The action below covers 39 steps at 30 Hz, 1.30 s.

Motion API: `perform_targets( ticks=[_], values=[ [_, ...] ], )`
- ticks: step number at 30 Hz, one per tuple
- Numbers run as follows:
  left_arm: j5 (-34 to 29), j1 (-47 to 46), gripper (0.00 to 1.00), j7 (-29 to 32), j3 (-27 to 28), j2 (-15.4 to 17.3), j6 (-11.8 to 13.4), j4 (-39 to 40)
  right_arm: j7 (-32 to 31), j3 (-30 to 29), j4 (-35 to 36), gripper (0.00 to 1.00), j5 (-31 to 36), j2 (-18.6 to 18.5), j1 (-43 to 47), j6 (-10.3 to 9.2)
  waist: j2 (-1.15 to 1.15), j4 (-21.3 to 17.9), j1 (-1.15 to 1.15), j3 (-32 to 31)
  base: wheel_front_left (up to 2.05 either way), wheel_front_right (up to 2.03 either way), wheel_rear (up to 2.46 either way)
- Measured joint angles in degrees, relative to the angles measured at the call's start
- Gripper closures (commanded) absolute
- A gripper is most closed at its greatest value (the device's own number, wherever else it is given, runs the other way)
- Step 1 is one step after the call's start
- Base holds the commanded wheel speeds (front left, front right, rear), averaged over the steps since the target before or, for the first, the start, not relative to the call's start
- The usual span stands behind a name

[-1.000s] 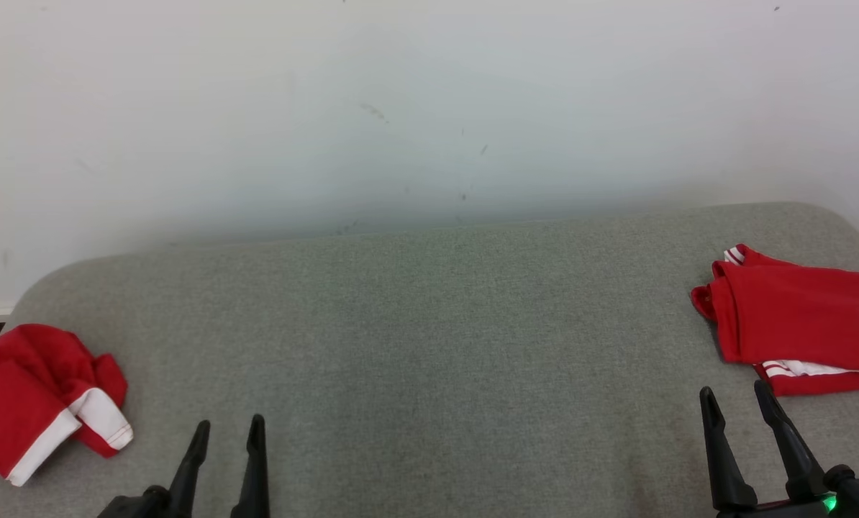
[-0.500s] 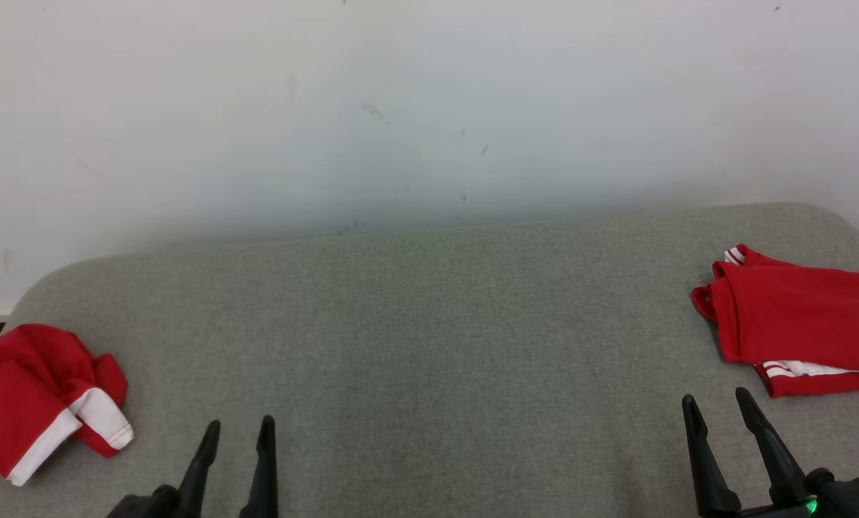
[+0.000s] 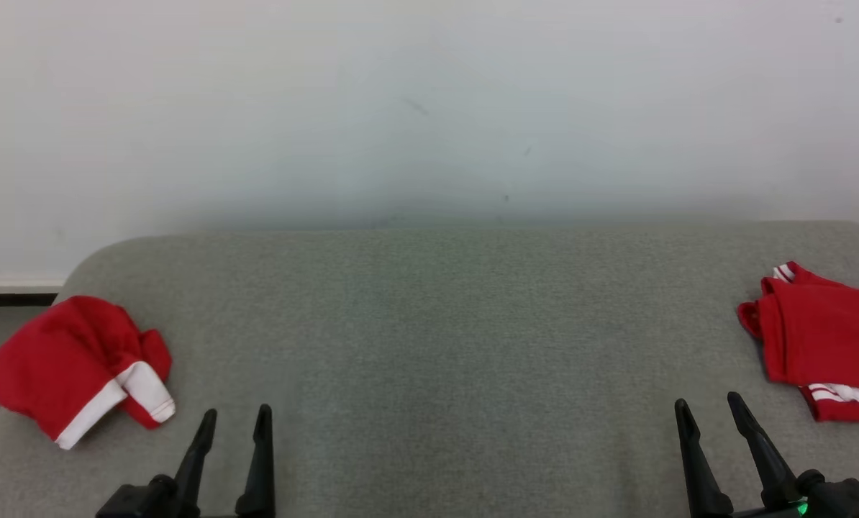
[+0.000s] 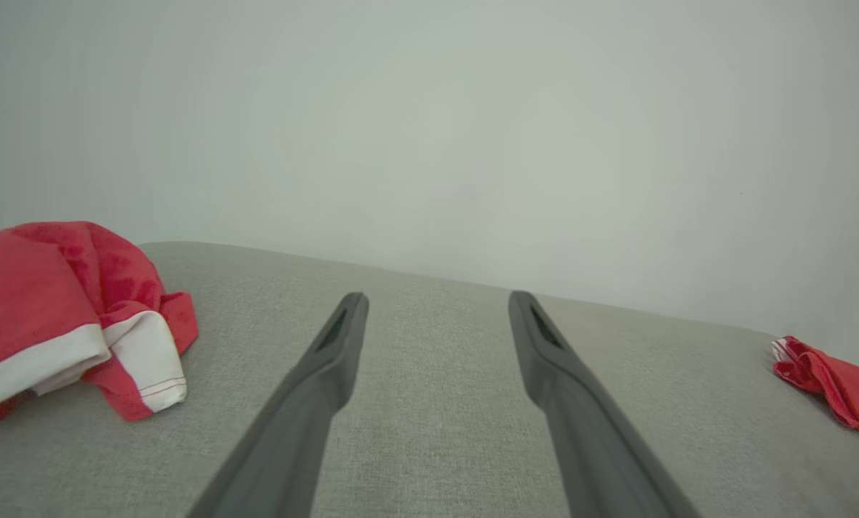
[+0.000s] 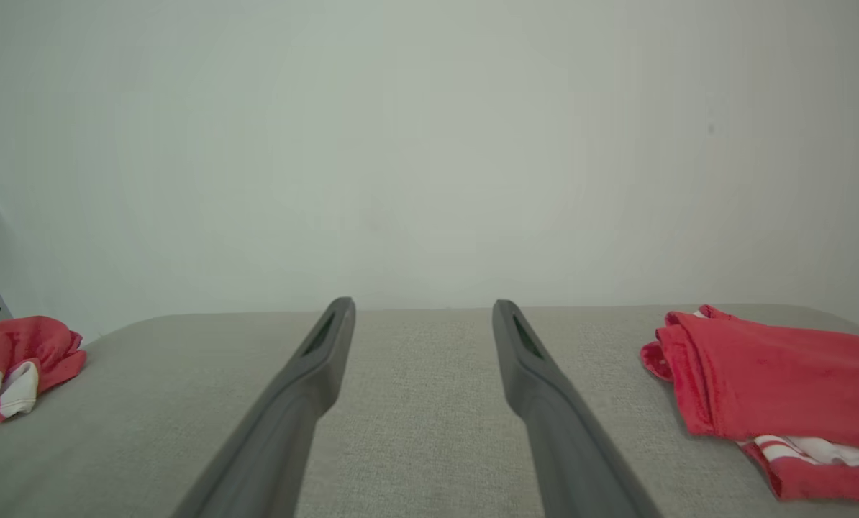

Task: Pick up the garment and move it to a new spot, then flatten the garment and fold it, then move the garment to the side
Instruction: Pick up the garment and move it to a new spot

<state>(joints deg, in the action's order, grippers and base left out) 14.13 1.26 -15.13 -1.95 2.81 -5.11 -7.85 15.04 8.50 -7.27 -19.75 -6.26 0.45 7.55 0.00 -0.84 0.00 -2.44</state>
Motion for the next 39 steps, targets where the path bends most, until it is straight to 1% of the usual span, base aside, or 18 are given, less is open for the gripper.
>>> perform_targets(
  ticks=[5,17,22,27,31,35,39],
  values=[
    [-0.5,-0.5,0.0,0.0,0.7,0.0,-0.4,-0.4,0.0,0.8,-0.5,0.0,-0.4,0.5,-0.3,0.0,0.0,3.9,0.0,0.2,0.0,0.0,0.0],
    [-1.6,-0.8,0.0,0.0,2.2,0.0,-0.7,-1.3,0.0,1.9,-1.2,0.0,-0.8,1.6,-0.9,0.0,0.0,14.8,0.0,0.3,0.0,0.0,0.0],
    [-1.6,-0.8,0.0,0.0,3.1,0.0,-0.9,-1.5,0.0,2.5,-1.4,0.0,-0.9,1.9,-1.4,0.0,0.0,18.1,0.0,0.3,0.0,0.0,0.0],
    [-1.5,-0.9,0.0,0.0,3.8,0.0,-0.9,-1.4,0.0,2.8,-1.5,0.0,-0.8,2.0,-1.5,0.0,0.0,19.3,0.0,0.3,0.0,0.0,0.0],
    [-1.5,-1.8,0.0,0.0,4.2,0.0,-0.9,-1.7,0.0,3.0,-1.5,0.0,-0.8,1.9,-1.6,0.0,0.0,19.1,0.0,0.3,0.0,0.0,0.0],
    [-1.5,-4.7,0.0,0.2,4.9,0.2,-0.9,-3.5,0.0,3.1,-1.4,0.0,-1.5,1.7,-1.8,0.0,0.0,18.6,0.0,0.8,0.0,0.0,0.0],
    [-0.3,-10.2,0.0,5.1,5.2,2.3,-0.9,-4.4,0.0,3.7,-0.8,0.0,-1.6,0.9,-3.5,0.0,0.0,17.5,0.01,1.9,0.0,0.0,0.0]
  ],
)
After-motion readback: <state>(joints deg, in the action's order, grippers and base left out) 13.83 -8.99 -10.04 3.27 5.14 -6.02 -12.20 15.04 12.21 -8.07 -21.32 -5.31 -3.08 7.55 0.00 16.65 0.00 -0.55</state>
